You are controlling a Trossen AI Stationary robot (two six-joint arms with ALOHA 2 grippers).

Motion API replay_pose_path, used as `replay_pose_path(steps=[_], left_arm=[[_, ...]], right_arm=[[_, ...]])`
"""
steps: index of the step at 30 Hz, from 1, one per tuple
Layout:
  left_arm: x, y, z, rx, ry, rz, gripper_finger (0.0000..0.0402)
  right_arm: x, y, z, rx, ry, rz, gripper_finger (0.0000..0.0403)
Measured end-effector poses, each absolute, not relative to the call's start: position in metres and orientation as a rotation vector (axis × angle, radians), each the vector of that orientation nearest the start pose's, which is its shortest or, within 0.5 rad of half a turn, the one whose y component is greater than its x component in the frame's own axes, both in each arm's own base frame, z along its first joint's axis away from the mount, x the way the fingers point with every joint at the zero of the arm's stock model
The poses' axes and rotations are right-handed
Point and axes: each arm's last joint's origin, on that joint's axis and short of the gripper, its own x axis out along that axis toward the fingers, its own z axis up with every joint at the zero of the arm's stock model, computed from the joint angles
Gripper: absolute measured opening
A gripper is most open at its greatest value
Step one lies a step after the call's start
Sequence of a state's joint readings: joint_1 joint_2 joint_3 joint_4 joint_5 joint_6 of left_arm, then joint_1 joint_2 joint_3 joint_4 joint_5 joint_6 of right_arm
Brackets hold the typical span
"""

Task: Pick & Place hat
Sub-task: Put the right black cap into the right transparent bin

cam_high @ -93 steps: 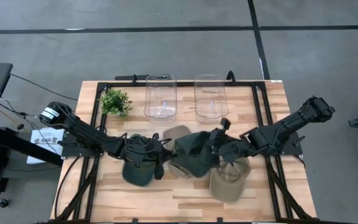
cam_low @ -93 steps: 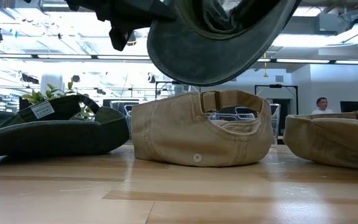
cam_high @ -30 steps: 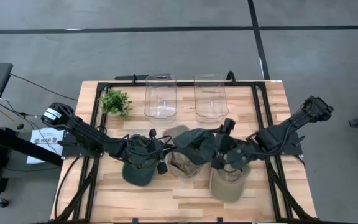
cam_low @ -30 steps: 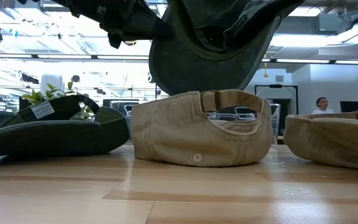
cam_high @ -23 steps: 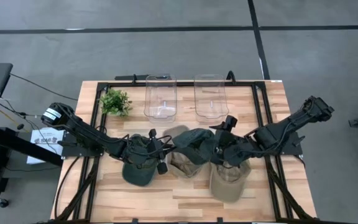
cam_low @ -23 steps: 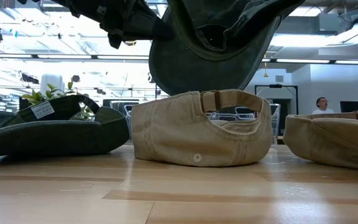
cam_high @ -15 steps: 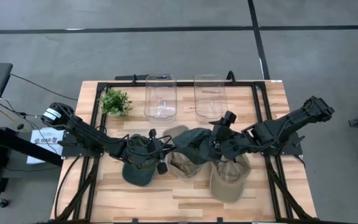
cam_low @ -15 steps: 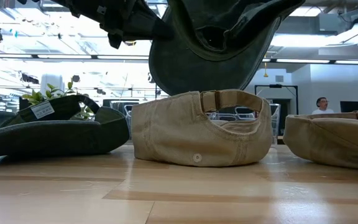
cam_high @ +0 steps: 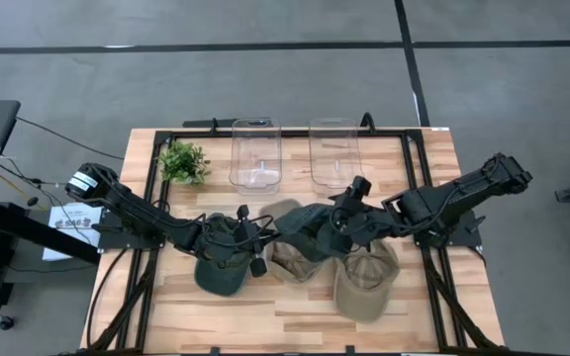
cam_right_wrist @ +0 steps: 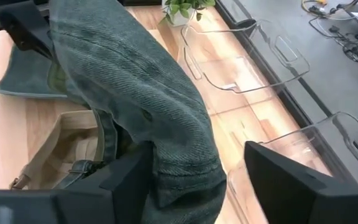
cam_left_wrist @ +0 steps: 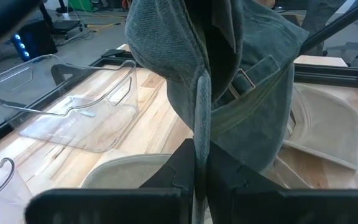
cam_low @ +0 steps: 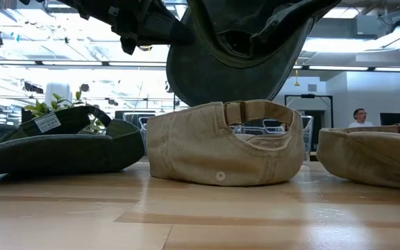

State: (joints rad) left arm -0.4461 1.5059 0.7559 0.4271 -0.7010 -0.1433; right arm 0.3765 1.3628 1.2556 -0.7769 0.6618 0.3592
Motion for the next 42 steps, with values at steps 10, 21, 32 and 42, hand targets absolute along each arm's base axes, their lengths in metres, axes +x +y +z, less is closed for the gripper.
replay_pose_path(steps=[10,21,32,42], left_arm=[[0.286,-0.116,0.215,-0.011,0.246,0.278,0.0021],[0.287,-0.113,0.215,-0.06,0.235,0.313,0.0037],[0.287,-0.11,0.214,-0.061,0.247,0.332,0.0099],[0.287,-0.11,0.213,-0.051,0.26,0.333,0.01]], right_arm=[[0.263,0.074,0.326,-0.177,0.695,-0.468,0.0014],[0.264,0.072,0.328,-0.192,0.677,-0.487,0.0003],[0.261,0.072,0.345,-0.224,0.672,-0.486,0.0001],[0.249,0.047,0.388,-0.33,0.721,-0.595,0.0001]])
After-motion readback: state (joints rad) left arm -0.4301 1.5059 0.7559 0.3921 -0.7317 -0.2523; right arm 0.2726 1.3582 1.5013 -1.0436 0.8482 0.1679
